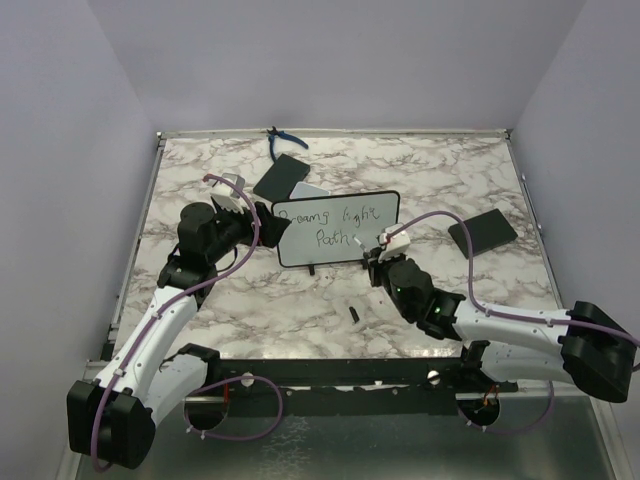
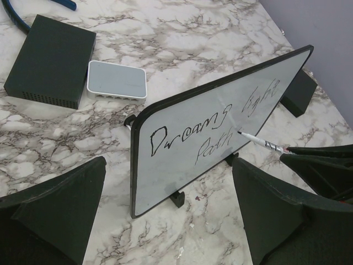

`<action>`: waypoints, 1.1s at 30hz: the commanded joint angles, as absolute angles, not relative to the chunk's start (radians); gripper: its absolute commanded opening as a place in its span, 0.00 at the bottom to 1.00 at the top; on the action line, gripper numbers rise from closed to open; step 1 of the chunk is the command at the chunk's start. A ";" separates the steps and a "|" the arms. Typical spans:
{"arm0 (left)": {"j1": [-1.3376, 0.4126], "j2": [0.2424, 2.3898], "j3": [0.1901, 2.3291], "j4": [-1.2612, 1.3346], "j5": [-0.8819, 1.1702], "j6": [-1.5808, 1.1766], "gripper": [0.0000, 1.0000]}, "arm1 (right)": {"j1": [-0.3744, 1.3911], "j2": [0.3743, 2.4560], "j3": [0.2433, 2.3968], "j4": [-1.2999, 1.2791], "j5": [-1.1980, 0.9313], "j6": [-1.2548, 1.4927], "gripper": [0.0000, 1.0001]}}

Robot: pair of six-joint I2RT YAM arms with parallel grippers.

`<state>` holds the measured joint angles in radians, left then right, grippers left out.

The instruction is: Write a sentence on the whiteboard

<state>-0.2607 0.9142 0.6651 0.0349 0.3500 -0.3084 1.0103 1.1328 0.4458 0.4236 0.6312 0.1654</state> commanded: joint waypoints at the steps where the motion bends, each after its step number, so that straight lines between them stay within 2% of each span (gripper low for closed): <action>1: -0.253 0.903 0.657 0.038 0.351 -0.297 0.97 | 1.002 1.159 0.460 0.442 0.612 0.160 0.01; 19: -0.254 0.904 0.657 0.038 0.354 -0.298 0.97 | 1.002 1.112 0.423 0.378 0.663 0.204 0.01; 33: -0.253 0.906 0.657 0.041 0.358 -0.301 0.97 | 1.002 1.158 0.424 0.377 0.652 0.221 0.01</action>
<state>-0.2565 0.9142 0.6651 0.0349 0.3504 -0.3088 1.0061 1.1297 0.4286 0.3927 0.6380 0.2096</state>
